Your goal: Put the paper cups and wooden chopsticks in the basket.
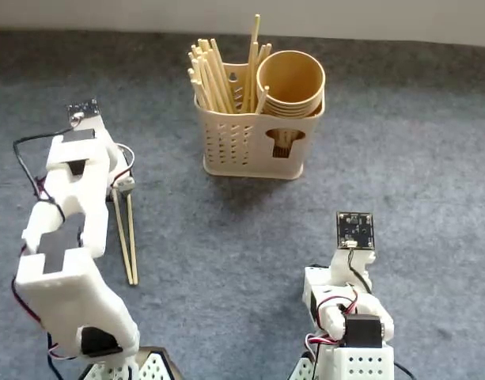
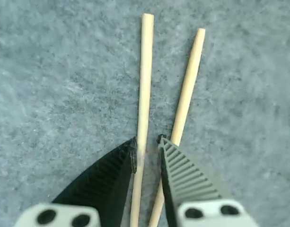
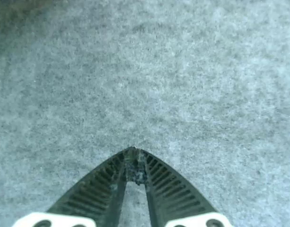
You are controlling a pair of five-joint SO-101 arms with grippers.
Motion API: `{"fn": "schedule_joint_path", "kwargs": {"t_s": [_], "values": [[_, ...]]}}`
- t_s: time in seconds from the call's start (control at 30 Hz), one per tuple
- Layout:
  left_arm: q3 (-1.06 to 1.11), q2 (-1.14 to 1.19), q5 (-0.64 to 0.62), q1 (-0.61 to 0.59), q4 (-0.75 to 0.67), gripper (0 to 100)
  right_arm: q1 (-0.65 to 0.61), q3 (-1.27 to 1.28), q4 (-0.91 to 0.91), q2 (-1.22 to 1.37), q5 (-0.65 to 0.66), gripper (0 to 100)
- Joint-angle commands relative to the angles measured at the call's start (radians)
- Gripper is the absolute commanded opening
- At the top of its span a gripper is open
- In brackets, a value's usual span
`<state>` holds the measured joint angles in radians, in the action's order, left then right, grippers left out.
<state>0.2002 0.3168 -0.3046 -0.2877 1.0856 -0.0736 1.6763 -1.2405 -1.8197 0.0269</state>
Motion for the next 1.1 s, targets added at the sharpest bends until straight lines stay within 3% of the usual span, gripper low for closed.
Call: {"fn": "schedule_joint_path", "kwargs": {"t_s": [0.0, 0.27, 0.37, 0.57, 0.83, 1.07], "values": [[-0.101, 0.088, -0.006, -0.019, -0.009, 8, 0.012, 0.153, -0.007, -0.015, -0.006, 0.5], [-0.229, 0.183, -0.008, -0.019, 0.098, 8, 0.012, 0.153, -0.007, -0.015, -0.006, 0.5], [-0.255, 0.196, -0.008, -0.019, 0.126, 1, 0.012, 0.153, -0.007, -0.015, -0.006, 0.5], [-0.297, 0.173, -0.011, -0.019, 0.232, 0, 0.012, 0.153, -0.007, -0.015, -0.006, 0.5], [-0.389, 0.008, -0.009, -0.015, 0.483, 0, 0.012, 0.153, -0.007, -0.015, -0.006, 0.5], [-0.418, -0.237, -0.008, 0.002, 0.505, 0, 0.012, 0.153, -0.007, -0.015, -0.006, 0.5]]}}
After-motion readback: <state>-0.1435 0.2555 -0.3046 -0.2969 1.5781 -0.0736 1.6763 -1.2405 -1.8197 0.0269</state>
